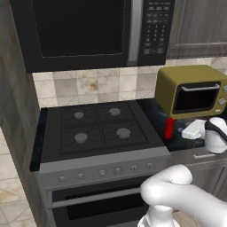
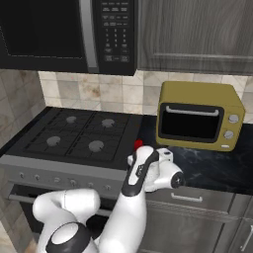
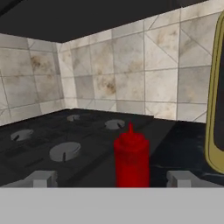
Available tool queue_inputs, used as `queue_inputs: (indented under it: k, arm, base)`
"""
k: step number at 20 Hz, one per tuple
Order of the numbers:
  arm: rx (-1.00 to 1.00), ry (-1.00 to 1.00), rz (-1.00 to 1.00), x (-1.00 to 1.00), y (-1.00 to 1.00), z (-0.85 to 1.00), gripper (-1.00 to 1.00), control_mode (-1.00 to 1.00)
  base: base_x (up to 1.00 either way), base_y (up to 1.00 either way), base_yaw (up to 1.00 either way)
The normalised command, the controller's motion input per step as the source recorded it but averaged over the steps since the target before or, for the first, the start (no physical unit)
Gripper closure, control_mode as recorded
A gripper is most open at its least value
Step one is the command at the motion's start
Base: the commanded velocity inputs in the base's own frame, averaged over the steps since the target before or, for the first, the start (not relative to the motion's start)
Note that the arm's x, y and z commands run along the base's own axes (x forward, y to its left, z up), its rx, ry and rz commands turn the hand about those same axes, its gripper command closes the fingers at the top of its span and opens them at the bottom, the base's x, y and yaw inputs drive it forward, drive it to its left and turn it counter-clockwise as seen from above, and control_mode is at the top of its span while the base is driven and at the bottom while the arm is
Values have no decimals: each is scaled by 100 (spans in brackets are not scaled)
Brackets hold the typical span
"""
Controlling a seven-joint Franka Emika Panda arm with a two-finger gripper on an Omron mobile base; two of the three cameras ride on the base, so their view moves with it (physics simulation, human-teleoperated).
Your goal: Take 2 condiments from the cabinet and move them on the counter near the stove.Make sure the condiments are lined up with each other, next to each other.
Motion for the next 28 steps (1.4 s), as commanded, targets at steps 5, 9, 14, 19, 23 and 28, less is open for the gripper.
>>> queue_inputs:
  k: [5,9,14,19,23,28]
  arm:
    - [0,0,0,-71,3,49,-100,-100]
    - [0,8,-8,-49,24,71,-100,-100]
    - [0,19,-9,-18,43,88,-100,-100]
    - [-1,23,-6,-11,49,62,-100,-100]
    - [-5,19,-8,-6,50,17,-100,-100]
    - [-7,14,-13,0,49,5,-100,-100]
  base:
    - [0,0,0]
    - [0,0,0]
    - [0,0,0]
    - [0,0,0]
    - [0,0,0]
    - [0,0,0]
